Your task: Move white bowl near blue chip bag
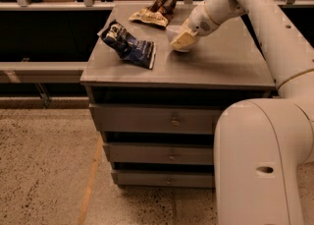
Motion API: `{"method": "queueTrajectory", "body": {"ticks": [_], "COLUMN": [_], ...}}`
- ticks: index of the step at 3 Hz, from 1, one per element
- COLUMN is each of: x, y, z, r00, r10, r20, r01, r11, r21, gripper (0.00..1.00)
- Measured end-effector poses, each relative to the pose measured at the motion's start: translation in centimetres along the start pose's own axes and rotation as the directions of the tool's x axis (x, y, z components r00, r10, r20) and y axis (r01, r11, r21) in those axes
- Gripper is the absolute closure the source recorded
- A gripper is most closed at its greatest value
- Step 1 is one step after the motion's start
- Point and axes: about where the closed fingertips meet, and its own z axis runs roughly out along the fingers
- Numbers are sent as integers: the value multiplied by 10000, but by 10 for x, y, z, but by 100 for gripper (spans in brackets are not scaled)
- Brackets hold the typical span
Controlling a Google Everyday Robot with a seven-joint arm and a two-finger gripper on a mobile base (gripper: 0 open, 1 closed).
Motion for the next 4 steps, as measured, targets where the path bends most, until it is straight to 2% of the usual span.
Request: {"method": "queueTrajectory", "body": {"ticks": [1, 2, 3, 4], "x": [-13, -25, -29, -32], "y": [15, 33, 44, 48], "z": [19, 36, 41, 36], "r00": [9985, 9960, 9953, 9957], "r10": [-548, -821, -818, -716], "r20": [64, 357, 523, 594], "r01": [550, 841, 854, 753], "r11": [9980, 9948, 9938, 9952], "r21": [-303, -582, -714, -623], "gripper": [100, 77, 53, 30]}}
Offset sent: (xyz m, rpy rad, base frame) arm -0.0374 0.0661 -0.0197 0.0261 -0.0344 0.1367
